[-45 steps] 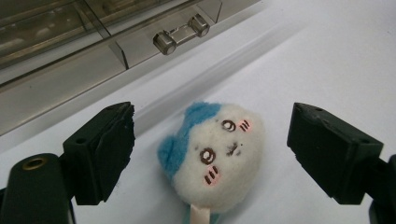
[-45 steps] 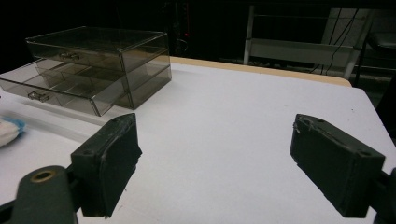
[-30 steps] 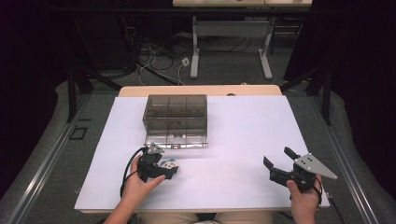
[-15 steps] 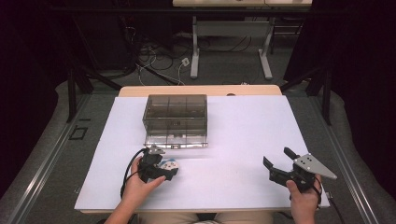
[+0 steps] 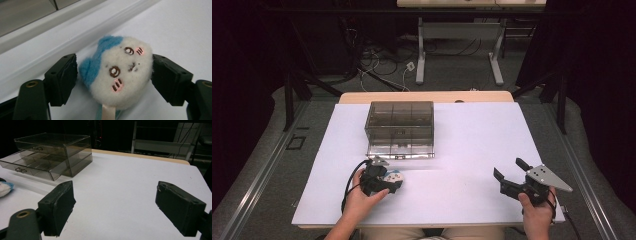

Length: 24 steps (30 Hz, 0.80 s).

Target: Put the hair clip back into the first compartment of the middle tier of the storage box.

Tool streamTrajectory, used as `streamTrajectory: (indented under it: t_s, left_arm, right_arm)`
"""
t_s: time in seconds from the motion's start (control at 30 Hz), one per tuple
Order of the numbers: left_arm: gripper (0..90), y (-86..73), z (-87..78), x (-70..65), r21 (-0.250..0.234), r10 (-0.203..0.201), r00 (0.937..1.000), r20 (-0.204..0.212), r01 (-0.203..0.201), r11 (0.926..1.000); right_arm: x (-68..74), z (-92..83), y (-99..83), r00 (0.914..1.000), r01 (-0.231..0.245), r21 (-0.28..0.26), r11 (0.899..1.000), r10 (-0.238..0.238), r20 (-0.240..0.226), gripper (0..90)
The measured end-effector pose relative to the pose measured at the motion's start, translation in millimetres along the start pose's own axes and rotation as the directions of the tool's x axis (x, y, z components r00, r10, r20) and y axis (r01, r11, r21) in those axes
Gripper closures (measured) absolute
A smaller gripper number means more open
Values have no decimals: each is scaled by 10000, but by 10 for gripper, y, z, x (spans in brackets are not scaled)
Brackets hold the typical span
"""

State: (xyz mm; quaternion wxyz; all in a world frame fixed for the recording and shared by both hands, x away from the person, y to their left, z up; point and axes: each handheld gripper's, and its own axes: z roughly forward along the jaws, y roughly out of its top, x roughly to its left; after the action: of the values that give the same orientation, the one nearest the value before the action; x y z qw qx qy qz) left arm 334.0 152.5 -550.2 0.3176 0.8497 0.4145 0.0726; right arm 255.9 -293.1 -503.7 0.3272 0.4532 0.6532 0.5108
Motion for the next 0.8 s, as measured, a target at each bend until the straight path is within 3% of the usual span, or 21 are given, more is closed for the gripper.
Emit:
streamTrajectory:
  t_s: [0.33,0.8]
  left_arm:
    - [337,-3,4,-12,65,131,9999,60,-131,9999]
    - [372,-1,-18,-35,86,436,9990,-28,-436,9990]
  right_arm:
    - [1,3,-3,10000,-12,3,10000,12,3,148]
    - [5,6,-6,10000,-64,33,10000,64,-21,148]
